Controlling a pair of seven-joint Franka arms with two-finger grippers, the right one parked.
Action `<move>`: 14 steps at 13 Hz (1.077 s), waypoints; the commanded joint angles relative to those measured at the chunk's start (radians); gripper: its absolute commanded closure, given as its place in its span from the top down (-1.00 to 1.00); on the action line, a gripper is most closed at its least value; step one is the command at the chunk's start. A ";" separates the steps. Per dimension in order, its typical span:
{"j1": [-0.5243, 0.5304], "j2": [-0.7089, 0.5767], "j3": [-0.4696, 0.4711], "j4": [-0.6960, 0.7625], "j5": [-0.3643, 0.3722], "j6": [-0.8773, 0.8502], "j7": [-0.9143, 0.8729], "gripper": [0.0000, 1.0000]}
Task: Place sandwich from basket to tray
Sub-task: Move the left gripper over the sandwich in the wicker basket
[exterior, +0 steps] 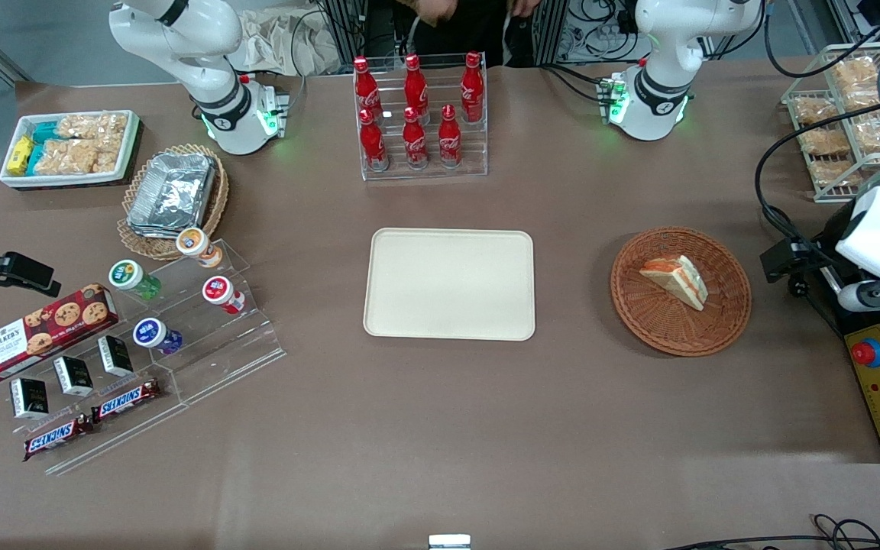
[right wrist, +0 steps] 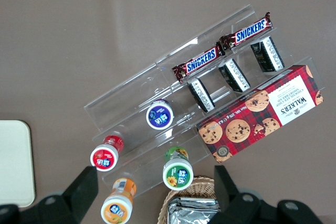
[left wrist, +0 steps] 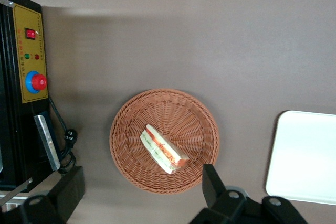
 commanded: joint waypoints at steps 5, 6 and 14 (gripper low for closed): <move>-0.001 -0.065 -0.005 -0.058 -0.019 -0.226 0.005 1.00; -0.002 -0.132 -0.005 -0.173 -0.018 -0.175 0.004 1.00; -0.006 -0.333 -0.008 -0.746 -0.078 0.350 -0.414 1.00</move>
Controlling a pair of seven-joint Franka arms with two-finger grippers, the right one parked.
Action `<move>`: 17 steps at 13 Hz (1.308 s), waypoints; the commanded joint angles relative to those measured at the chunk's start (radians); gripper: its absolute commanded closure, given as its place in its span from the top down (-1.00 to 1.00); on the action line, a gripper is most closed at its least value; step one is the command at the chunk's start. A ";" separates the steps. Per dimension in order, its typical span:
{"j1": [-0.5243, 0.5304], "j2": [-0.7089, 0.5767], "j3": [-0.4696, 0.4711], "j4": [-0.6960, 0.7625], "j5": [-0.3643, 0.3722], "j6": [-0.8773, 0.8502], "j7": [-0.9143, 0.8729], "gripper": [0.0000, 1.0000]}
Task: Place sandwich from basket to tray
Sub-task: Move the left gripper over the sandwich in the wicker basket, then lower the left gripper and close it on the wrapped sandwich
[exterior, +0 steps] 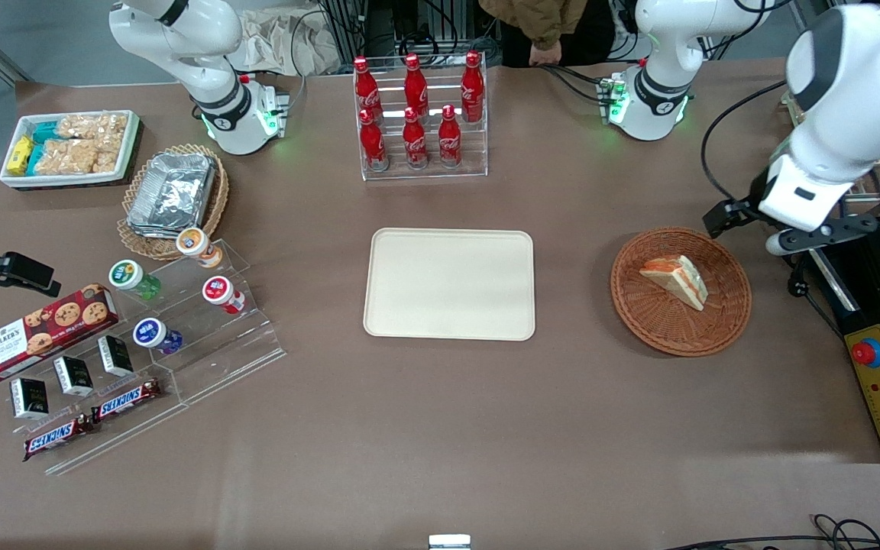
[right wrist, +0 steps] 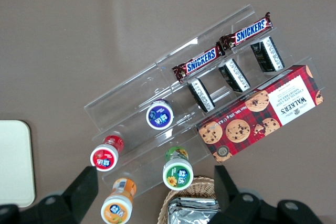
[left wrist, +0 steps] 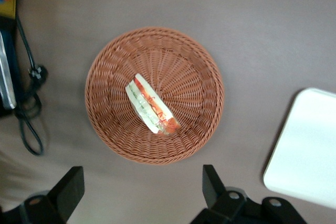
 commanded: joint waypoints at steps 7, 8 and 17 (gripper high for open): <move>-0.014 0.237 -0.002 -0.108 -0.003 0.262 -0.429 1.00; -0.015 0.243 -0.002 -0.147 0.005 0.308 -0.460 1.00; 0.031 0.297 0.016 -0.300 0.071 0.531 -0.551 1.00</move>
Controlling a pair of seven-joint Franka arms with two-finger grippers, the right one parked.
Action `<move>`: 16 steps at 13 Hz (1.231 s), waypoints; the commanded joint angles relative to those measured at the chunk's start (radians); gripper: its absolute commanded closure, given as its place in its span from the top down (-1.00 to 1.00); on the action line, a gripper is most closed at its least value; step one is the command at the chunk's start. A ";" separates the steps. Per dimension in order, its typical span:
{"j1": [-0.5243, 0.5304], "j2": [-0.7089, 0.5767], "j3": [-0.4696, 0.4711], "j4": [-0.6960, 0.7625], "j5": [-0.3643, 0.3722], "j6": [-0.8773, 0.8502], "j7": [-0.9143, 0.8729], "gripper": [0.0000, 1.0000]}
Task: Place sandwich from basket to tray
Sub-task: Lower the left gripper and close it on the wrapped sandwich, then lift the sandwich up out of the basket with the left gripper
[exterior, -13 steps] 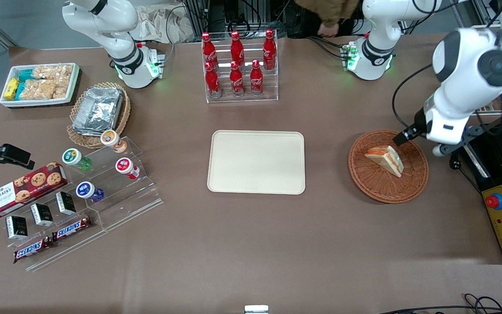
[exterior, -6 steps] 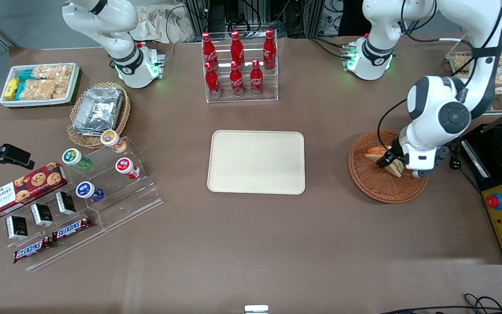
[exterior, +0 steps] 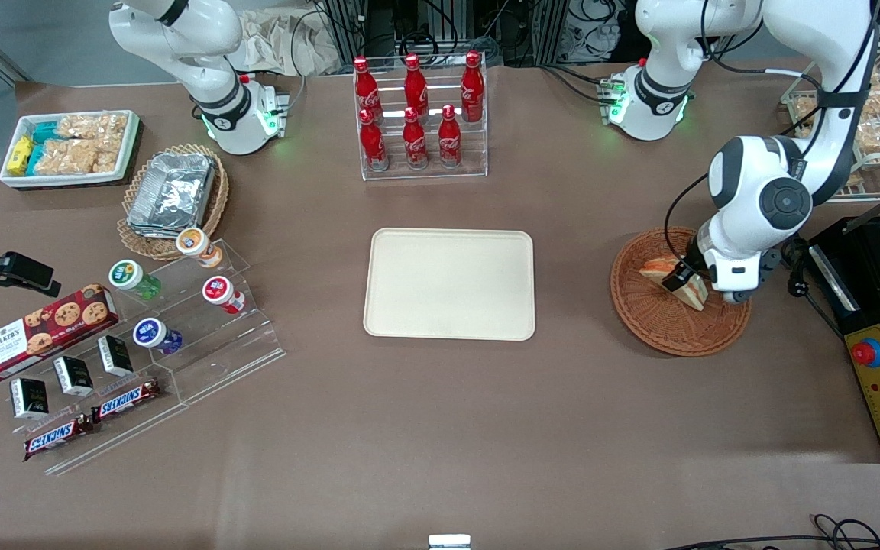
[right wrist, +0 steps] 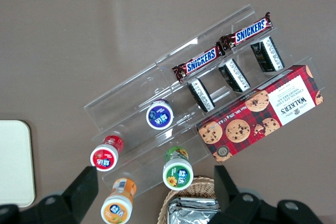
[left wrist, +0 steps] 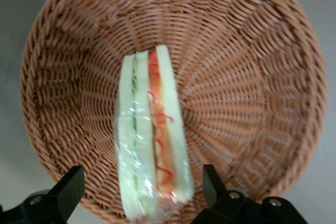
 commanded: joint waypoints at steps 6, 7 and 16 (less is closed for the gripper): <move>0.008 0.016 0.001 -0.004 0.037 0.031 -0.165 -0.95; 0.008 -0.006 0.000 0.009 0.037 0.000 -0.161 -0.99; -0.047 0.119 -0.011 0.994 0.036 -0.989 0.141 -0.99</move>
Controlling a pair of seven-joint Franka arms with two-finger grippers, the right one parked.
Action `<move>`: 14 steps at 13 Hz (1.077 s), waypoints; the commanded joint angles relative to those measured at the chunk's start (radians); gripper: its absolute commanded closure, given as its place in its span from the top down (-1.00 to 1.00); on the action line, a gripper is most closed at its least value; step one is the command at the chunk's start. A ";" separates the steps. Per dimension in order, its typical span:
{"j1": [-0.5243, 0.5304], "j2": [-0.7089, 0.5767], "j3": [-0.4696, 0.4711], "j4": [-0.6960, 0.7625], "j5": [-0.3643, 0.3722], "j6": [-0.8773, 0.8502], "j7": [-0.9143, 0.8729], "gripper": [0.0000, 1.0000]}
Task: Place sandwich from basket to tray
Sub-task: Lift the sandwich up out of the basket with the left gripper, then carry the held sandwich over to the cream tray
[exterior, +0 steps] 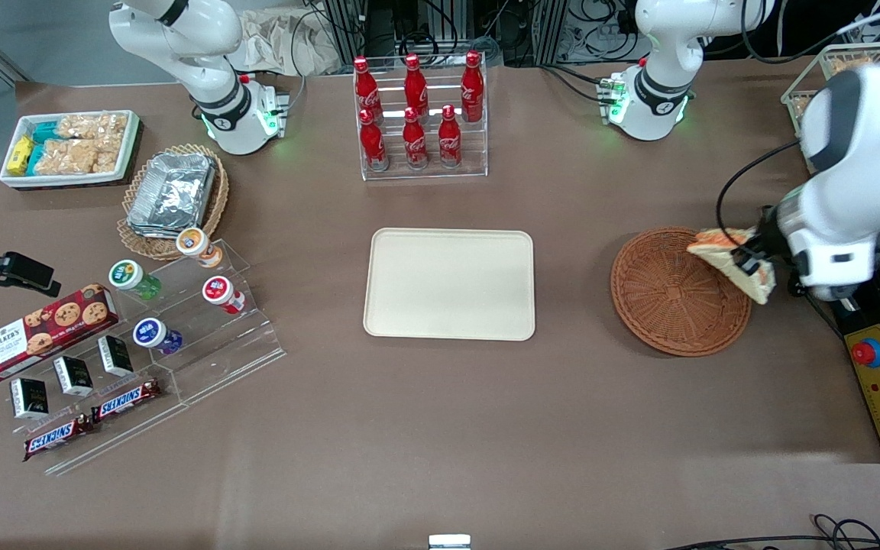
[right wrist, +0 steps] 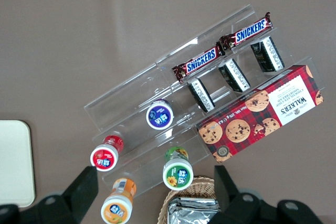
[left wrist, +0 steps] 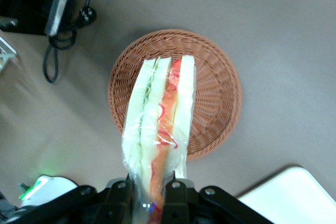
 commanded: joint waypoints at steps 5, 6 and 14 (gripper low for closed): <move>-0.273 0.214 -0.005 0.267 0.040 -0.183 0.179 -0.93; -0.336 0.245 -0.007 0.268 0.040 -0.174 0.184 -0.93; -0.659 0.555 -0.005 0.264 0.089 0.086 0.160 -0.90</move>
